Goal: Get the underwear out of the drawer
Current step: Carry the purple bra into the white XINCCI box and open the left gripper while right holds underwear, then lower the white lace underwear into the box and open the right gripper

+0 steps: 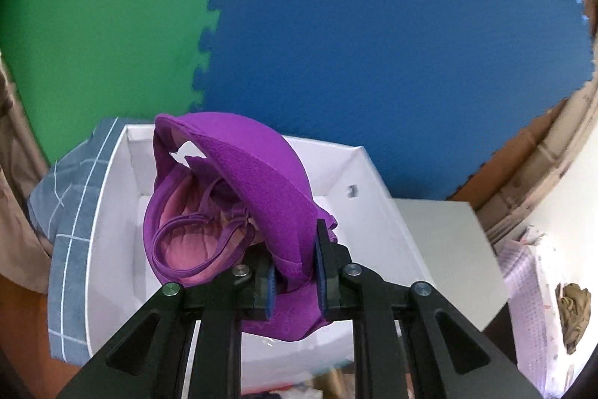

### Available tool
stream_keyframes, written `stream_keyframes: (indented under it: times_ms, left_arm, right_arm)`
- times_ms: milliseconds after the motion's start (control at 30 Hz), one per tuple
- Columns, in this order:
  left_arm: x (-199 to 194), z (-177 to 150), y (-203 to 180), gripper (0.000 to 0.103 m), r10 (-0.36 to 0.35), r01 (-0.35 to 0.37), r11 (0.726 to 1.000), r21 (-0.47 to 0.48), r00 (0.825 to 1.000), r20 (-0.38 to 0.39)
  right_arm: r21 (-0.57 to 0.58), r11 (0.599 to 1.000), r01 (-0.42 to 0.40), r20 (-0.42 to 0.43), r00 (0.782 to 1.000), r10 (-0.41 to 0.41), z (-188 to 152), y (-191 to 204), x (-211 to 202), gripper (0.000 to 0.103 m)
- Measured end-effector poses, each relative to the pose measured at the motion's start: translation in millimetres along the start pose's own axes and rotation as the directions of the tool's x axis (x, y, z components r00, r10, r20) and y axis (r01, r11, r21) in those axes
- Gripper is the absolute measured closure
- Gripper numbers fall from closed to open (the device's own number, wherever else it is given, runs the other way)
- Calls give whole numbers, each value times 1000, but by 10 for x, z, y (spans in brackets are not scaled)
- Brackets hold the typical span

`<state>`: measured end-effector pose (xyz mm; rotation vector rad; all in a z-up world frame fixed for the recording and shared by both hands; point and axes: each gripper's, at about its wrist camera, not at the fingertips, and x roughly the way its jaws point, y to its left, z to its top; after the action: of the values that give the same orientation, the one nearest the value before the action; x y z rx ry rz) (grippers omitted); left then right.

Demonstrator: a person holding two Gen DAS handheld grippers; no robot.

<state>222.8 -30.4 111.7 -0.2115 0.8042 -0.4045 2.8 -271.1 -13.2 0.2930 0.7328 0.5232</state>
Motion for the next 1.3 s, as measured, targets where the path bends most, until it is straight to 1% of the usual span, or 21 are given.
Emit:
stream_keyframes:
  times_ms: [167, 267, 333, 367, 400, 433, 467, 500, 533, 600, 633, 667, 733, 800, 833, 900, 933, 1000, 1100, 1200, 1300]
  left_arm:
    - [272, -18, 145, 87, 39, -40, 999, -15, 998, -46]
    - [425, -40, 285, 78, 98, -101, 995, -20, 990, -101]
    - [440, -84, 329, 68, 142, -144, 990, -11, 985, -100]
    - [437, -96, 342, 57, 160, -161, 987, -9, 982, -98]
    - [415, -91, 342, 42, 176, -178, 984, -7, 980, -88]
    - [372, -97, 336, 37, 208, -208, 978, 3, 976, -60]
    - [314, -113, 298, 27, 241, -241, 970, 20, 970, -30]
    - [235, -133, 234, 21, 280, -281, 959, 49, 960, 18]
    - [180, -139, 181, 19, 295, -298, 952, 75, 954, 51]
    - [62, -191, 36, 6, 333, -346, 928, 134, 936, 110]
    - [-9, -235, -60, 5, 362, -383, 909, 166, 921, 144]
    - [-52, -266, -130, 4, 375, -403, 895, 191, 912, 169]
    - [-150, -350, -280, 2, 389, -437, 865, 247, 895, 220]
    - [-269, -453, -411, 0, 400, -466, 840, 278, 878, 265]
    - [-341, -520, -473, 0, 396, -471, 833, 290, 874, 282]
    - [-462, -638, -562, 0, 380, -465, 831, 305, 875, 299]
    - [-490, -620, -548, 0, 381, -465, 832, 302, 875, 299]
    - [-601, -681, -552, 0, 363, -441, 848, 296, 888, 282]
    - [-693, -737, -466, 0, 356, -416, 872, 257, 901, 249]
    - [-775, -822, -368, 0, 350, -391, 896, 210, 914, 207]
    - [-824, -924, -242, 0, 369, -397, 903, 166, 913, 176]
  right_arm:
    - [-8, 1000, -7, -11, 1000, 7, 9, 12, 45, 86]
    - [-10, 1000, -9, -18, 1000, 9, 8, 18, 75, 86]
    - [-12, 1000, -7, -20, 1000, 7, 7, 18, 86, 86]
    - [-12, 1000, -7, -21, 1000, 7, 7, 17, 91, 86]
    - [-11, 1000, -7, -22, 1000, 6, 6, 18, 96, 86]
    - [-11, 1000, -5, -23, 1000, 5, 3, 19, 96, 86]
    - [-11, 1000, -4, -24, 1000, 3, 2, 19, 95, 86]
    - [-12, 1000, -2, -23, 1000, 1, 1, 19, 97, 86]
    - [-12, 1000, 0, -23, 1000, -1, 1, 20, 98, 86]
    - [-12, 1000, 5, -18, 1000, -5, 1, 19, 91, 86]
    - [-11, 1000, 6, -13, 1000, -6, 3, 19, 81, 86]
    - [-10, 1000, 7, -6, 1000, -7, 3, 18, 67, 86]
    - [-7, 1000, 5, 16, 1000, -5, 11, 16, 17, 86]
    - [-12, 1000, 0, 46, 999, 0, 33, 35, -61, 86]
    - [-20, 1000, -3, 65, 998, 4, 51, 62, -115, 86]
    - [-46, 999, -11, 110, 994, 16, 109, 148, -261, 86]
    - [-50, 999, -17, 130, 991, 23, 153, 186, -335, 86]
    - [-58, 998, -17, 156, 987, 25, 255, 244, -449, 86]
    - [-89, 996, -12, 201, 979, 30, 548, 360, -641, 86]
    - [-128, 992, 4, 227, 973, 25, 865, 475, -731, 86]
    - [-172, 985, 18, 237, 971, 23, 1201, 611, -716, 86]
